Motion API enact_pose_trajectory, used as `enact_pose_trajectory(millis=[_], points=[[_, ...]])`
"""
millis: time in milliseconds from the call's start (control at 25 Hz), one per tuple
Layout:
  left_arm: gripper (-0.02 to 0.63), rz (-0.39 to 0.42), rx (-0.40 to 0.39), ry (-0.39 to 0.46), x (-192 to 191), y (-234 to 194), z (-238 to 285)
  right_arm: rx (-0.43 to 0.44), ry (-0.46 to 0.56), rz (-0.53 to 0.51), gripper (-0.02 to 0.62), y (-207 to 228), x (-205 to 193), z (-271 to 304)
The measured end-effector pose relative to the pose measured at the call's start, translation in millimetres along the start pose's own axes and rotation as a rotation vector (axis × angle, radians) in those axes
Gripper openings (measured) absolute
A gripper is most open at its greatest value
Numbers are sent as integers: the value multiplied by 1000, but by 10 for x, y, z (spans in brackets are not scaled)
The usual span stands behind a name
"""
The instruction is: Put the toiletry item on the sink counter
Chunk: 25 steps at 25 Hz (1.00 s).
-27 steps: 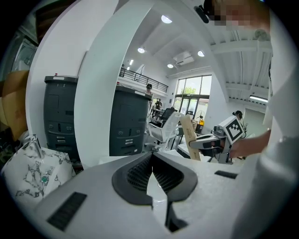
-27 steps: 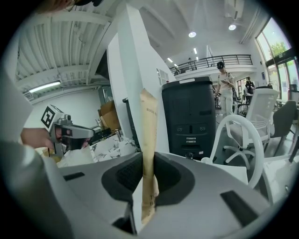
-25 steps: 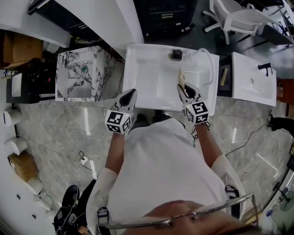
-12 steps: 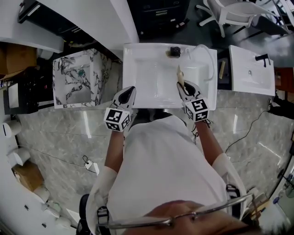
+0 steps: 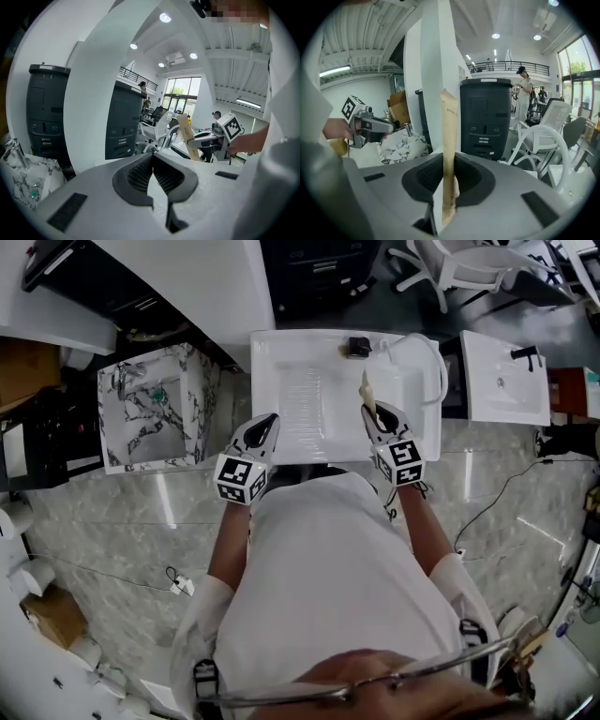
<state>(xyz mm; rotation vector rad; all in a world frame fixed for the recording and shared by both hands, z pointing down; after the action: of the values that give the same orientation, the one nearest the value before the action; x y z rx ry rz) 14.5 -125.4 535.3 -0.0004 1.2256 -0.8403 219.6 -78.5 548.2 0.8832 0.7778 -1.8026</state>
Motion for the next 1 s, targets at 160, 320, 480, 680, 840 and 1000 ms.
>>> enact_pose_trajectory(millis=[160, 320, 480, 680, 840, 1000], points=[[5, -9, -17, 0, 13, -105, 27, -14, -24, -39, 61, 5, 46, 105], [5, -20, -29, -9, -12, -175, 32, -22, -54, -104, 63, 7, 83, 192], [5, -32, -37, -8, 4, -276, 26, -20, -77, -162, 63, 19, 143, 335], [5, -48, -37, -10, -4, -409, 17, -1, -109, -225, 63, -5, 192, 543], [5, -62, -37, -16, -28, -490, 16, 22, -131, -308, 63, -40, 217, 732], [5, -84, -46, -21, -41, -516, 37, 56, -147, -365, 63, -54, 197, 957]])
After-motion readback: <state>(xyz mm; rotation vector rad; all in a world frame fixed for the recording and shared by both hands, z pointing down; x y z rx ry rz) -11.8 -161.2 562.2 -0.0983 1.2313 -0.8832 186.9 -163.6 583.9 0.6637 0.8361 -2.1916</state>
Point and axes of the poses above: the fingertips, and each gripper's own axes: z forward along the fingers, y to its right, x out of its top, the point moved 1 cm from there along -z, backward along the fingers, and after that the axes turned 11 degrees about -z, right-handed, at the moved point
